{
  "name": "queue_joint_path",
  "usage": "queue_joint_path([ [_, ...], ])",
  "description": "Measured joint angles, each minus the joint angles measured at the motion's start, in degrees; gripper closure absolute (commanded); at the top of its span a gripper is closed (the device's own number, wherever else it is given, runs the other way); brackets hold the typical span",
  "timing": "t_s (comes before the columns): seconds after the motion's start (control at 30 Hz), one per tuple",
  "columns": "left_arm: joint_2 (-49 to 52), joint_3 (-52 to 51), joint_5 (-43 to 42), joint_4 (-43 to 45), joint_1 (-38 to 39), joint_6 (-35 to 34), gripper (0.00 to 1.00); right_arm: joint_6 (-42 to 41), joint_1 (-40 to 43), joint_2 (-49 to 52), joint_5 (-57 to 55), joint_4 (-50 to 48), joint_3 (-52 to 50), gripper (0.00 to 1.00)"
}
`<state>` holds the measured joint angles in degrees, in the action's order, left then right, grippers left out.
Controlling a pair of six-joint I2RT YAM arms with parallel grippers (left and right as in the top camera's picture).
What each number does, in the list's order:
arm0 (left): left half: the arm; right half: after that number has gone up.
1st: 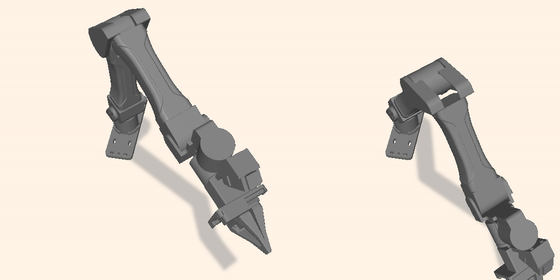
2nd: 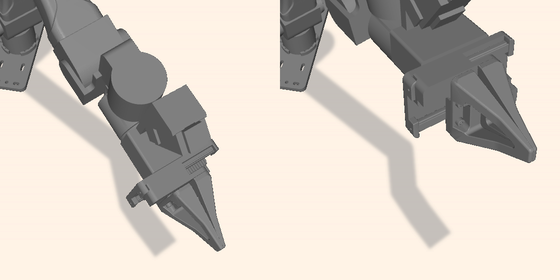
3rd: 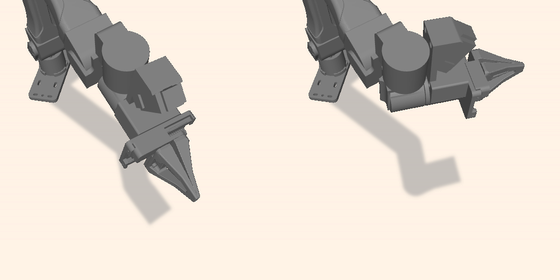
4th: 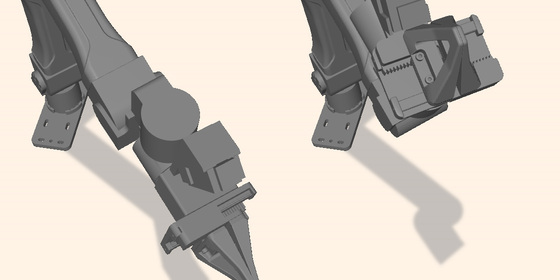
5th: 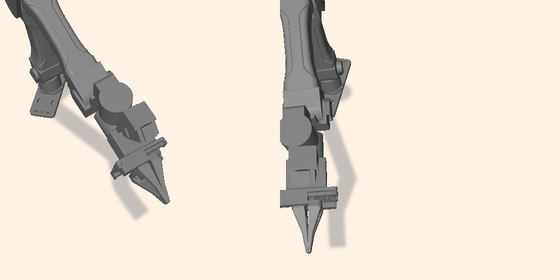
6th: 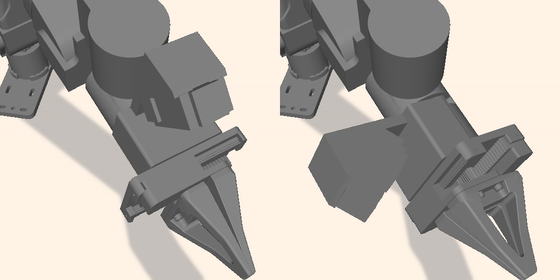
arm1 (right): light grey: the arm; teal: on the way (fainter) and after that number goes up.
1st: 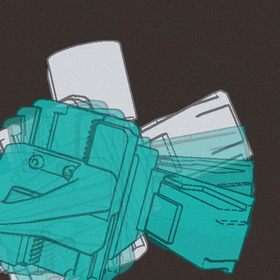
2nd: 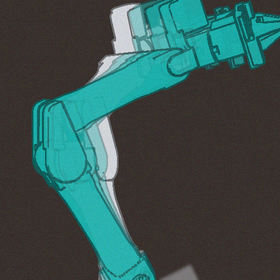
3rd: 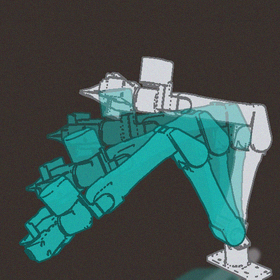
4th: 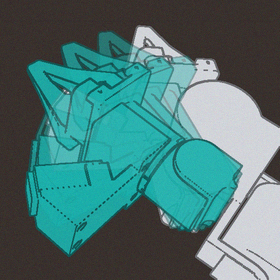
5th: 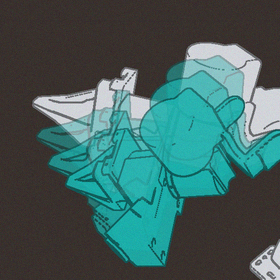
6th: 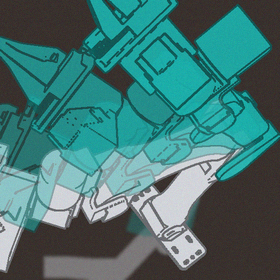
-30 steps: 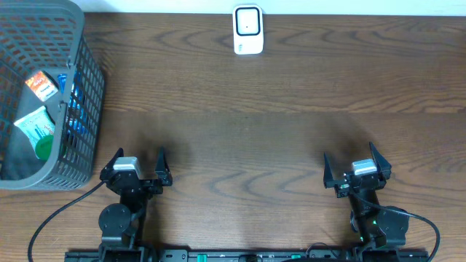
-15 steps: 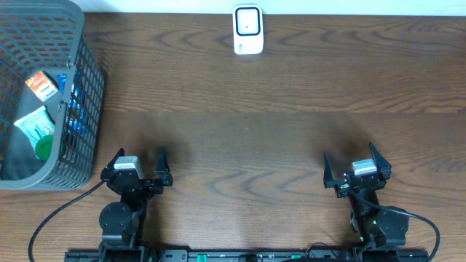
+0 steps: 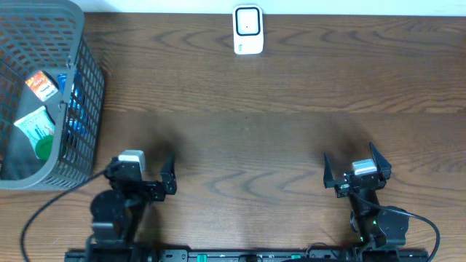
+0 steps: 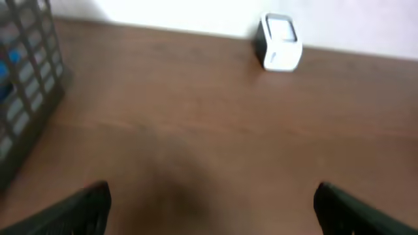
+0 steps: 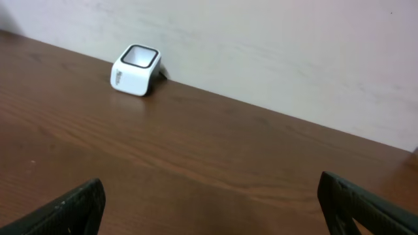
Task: Scan the item barcode
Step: 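Reach the left gripper into the grey basket toward the green-lidded jar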
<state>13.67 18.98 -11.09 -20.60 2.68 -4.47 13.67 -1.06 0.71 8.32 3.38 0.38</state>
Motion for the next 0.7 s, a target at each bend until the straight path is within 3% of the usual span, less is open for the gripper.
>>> queue_joint_path([
  [0.37, 23.56, 25.88, -1.09, -17.42, 0.00, 0.04, 0.02, 0.00, 0.00, 0.00, -0.22, 0.02, 0.00, 0.01],
  [0.57, 27.65, 28.59, -2.51, -19.52, 0.00, 0.20, 0.02, 0.00, 0.00, 0.00, -0.22, 0.02, 0.00, 0.01],
  [0.7, 30.25, 35.34, -2.56, -27.63, 0.00, 0.22, 0.02, 0.00, 0.00, 0.00, -0.22, 0.02, 0.00, 0.01],
])
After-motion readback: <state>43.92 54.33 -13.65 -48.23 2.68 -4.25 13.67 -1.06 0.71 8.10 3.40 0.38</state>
